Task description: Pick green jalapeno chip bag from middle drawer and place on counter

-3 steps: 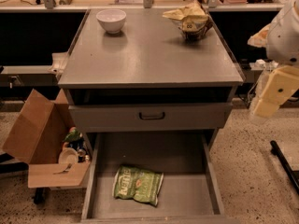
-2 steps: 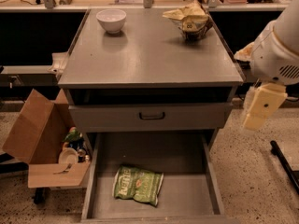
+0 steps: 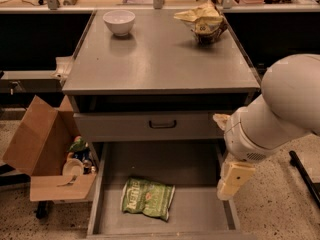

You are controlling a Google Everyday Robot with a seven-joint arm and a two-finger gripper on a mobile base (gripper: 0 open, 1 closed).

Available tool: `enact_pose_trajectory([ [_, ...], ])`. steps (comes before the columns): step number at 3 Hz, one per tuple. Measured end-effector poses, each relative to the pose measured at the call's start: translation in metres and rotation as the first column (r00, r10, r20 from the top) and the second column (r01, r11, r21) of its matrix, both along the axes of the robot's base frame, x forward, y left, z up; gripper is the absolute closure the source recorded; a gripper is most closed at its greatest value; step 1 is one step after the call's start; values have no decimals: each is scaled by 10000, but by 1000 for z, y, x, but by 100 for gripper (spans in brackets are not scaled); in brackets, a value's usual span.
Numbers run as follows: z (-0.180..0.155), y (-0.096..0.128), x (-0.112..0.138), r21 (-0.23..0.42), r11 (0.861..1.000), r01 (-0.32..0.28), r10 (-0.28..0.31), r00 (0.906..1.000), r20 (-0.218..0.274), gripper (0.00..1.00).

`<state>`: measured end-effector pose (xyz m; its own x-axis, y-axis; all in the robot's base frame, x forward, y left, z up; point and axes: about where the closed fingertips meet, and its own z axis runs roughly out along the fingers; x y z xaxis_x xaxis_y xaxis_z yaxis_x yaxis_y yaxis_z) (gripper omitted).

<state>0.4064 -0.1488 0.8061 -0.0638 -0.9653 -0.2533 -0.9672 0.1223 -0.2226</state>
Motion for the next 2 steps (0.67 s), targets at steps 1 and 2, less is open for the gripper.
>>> enact_pose_trajectory([
  [1,0,0,0,2,10000,-1,1,10000,-3,0],
  [2,-71,34,6,549,9981,-265,304,9969,-723,0],
])
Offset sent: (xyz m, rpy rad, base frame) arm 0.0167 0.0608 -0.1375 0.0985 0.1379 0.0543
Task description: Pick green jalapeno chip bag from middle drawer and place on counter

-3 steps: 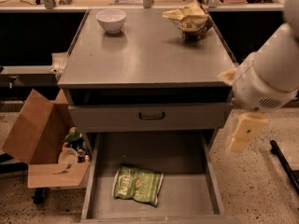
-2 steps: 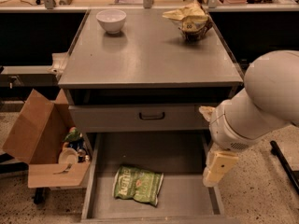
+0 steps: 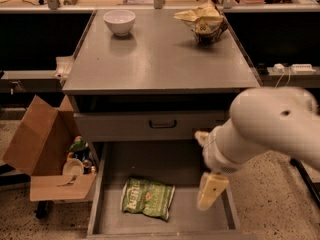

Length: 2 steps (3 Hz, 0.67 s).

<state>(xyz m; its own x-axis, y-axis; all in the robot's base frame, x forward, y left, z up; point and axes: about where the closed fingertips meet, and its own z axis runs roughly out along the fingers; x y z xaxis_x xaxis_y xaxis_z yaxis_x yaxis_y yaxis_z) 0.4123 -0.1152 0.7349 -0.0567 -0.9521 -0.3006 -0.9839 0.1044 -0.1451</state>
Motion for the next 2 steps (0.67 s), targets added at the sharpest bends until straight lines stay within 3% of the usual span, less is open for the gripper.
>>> enact_pose_trajectory([
  [2,-139,70,9,1573,9871,-311,446,9955,-831,0],
])
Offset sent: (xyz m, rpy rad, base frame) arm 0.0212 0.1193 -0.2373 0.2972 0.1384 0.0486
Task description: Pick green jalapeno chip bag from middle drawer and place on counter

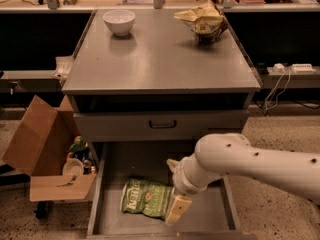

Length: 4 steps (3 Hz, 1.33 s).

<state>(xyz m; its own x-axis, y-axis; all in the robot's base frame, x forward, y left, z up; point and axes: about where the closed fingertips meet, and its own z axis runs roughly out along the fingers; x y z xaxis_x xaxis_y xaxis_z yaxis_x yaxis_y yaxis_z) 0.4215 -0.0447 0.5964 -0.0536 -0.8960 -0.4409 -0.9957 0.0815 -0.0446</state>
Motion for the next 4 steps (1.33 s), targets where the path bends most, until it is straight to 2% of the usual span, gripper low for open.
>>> enact_pose_trajectory([
  [1,-70,30,8,1003,9946,263,-224,9990,-395,0],
  [2,-98,36,-1,1275,9908,457,-343,9953,-904,0],
  [3,-101,36,2,1288,9907,445,-331,9954,-897,0],
  [4,-126,32,32,1413,9894,328,-212,9964,-823,0],
])
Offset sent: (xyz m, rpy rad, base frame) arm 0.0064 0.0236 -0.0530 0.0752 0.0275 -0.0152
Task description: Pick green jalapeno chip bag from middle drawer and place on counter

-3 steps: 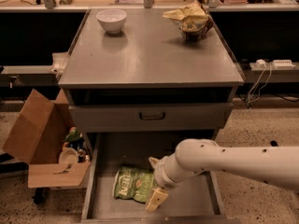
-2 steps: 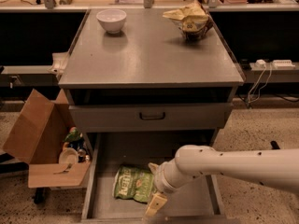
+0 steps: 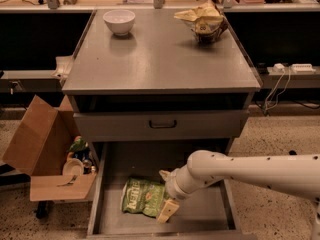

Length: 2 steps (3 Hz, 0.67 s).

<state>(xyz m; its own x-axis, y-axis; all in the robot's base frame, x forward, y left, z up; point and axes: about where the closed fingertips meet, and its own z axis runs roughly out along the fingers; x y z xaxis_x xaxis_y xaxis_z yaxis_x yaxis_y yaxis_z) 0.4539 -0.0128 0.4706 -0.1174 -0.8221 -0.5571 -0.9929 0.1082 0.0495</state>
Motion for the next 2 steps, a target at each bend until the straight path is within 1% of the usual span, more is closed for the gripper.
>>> enact_pose_trajectory([
  [1,-27,-6,30,138,9999,53,-53,10000,58,0],
  [2,-59,-5,55,72,10000,20,-20,10000,-20,0],
])
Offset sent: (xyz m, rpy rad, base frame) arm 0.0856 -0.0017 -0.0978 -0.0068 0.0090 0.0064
